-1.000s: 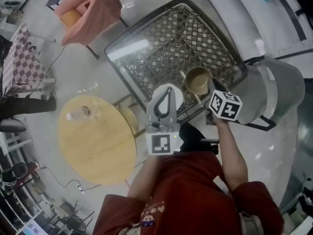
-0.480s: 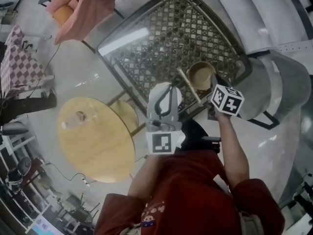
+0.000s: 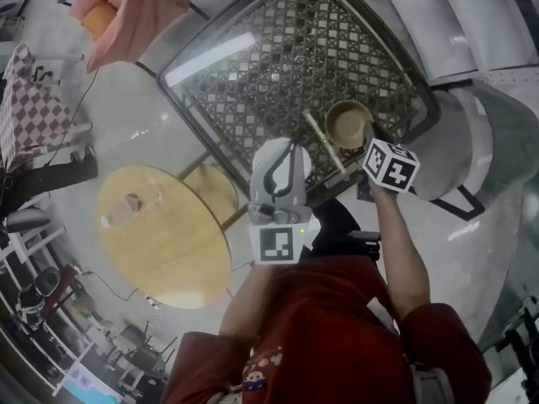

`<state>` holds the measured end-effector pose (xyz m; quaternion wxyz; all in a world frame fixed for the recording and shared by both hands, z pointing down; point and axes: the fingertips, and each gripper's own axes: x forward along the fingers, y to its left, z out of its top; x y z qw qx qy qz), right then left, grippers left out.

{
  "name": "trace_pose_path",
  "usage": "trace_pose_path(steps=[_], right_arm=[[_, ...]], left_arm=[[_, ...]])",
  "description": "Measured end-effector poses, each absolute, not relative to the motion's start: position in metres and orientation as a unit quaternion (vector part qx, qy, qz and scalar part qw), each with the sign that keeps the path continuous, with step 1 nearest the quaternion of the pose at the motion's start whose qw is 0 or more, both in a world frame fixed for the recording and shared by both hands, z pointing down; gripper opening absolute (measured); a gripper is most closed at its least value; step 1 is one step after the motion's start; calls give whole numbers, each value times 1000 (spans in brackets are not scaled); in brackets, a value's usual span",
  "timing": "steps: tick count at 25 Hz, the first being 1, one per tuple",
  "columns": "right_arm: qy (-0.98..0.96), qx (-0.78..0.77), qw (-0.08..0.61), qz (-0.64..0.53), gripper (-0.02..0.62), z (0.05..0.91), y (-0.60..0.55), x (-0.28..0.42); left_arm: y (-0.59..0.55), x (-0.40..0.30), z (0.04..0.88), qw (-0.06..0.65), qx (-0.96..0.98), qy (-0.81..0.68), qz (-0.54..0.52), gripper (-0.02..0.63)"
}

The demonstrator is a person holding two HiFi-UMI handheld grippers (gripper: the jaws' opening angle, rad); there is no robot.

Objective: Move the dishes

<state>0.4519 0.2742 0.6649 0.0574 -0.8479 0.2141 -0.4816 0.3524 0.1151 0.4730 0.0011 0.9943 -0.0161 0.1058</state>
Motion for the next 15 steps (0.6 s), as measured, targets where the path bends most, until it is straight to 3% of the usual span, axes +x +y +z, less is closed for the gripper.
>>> trace_pose_path(steps=[10, 15], right_arm=[[201, -854, 59, -477, 23, 669, 277, 452], [205, -863, 60, -457, 70, 661, 276, 454]], left_arm=[[113, 348, 476, 4, 994, -18, 109, 8], [111, 345, 470, -1, 995, -21, 99, 8]])
